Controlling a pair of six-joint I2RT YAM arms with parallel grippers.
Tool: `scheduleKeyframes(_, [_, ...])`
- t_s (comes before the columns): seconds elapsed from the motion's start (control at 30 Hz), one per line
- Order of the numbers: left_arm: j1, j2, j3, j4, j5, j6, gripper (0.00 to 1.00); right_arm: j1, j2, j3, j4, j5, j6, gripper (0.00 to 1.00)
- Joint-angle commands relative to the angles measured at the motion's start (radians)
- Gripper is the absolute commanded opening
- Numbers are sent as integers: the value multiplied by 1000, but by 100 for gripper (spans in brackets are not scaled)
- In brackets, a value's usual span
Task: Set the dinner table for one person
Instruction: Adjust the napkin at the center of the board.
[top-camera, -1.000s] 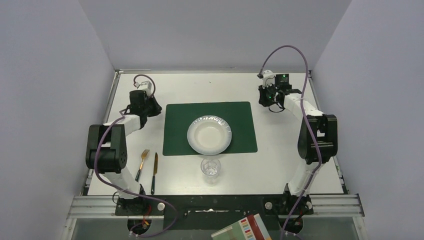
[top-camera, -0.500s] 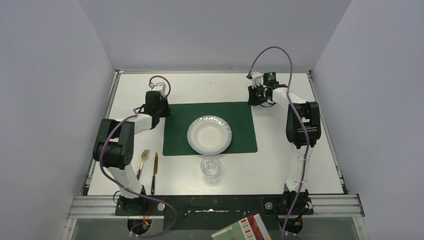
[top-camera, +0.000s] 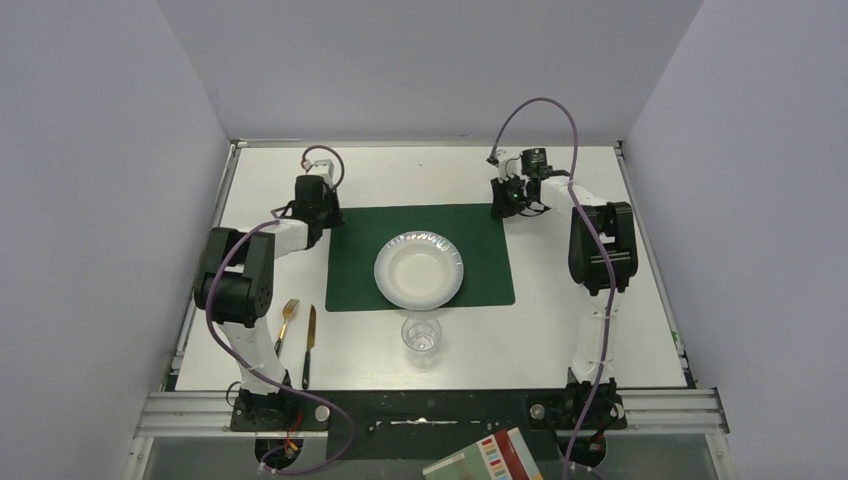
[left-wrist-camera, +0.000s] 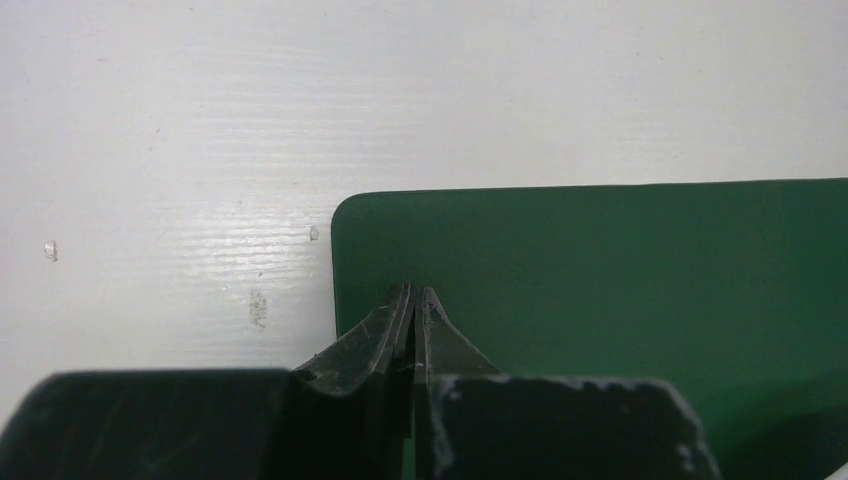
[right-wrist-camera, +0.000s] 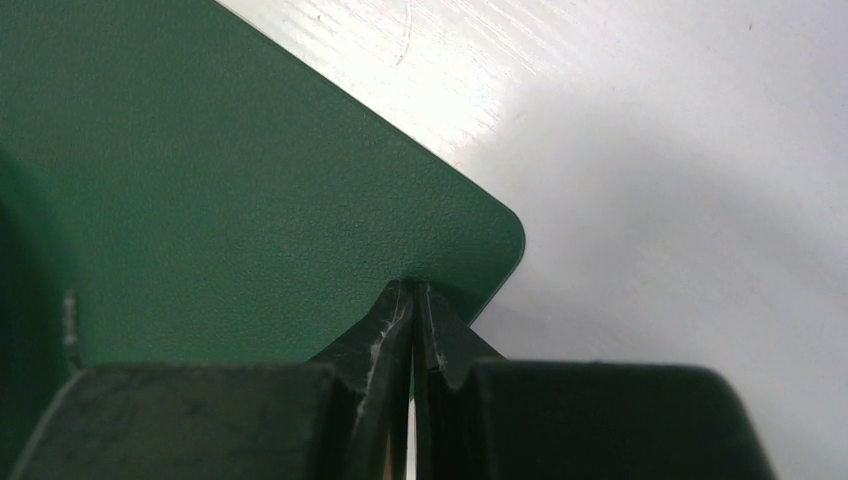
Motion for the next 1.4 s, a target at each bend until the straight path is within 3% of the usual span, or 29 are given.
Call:
scheduleKeyframes(0.0, [-2,32,68,15,0,-7,0,-4,-19,-36,-11,8,-41,0])
scheduleKeyframes(0.53, [0,160,204,-69,70,-69,0,-19,-55,-104,-47,2,-66,0])
scheduleKeyframes(1.0, [-2,158,226,-80,129,-62,0,-24,-82,-120,-41,9,-74,0])
scheduleKeyframes(1.07, [-7,146,237,-96,141,-50,0,-24,-101,-99,-32,16,-74,5])
scheduleKeyframes(1.2, [-16,106,260,-129,118,-31,0,-22,-142,-4,-27,4,-66,26])
scheduleKeyframes(1.37, [-25,35,272,-163,105,-12,0,-16,-188,99,-8,-12,-47,32])
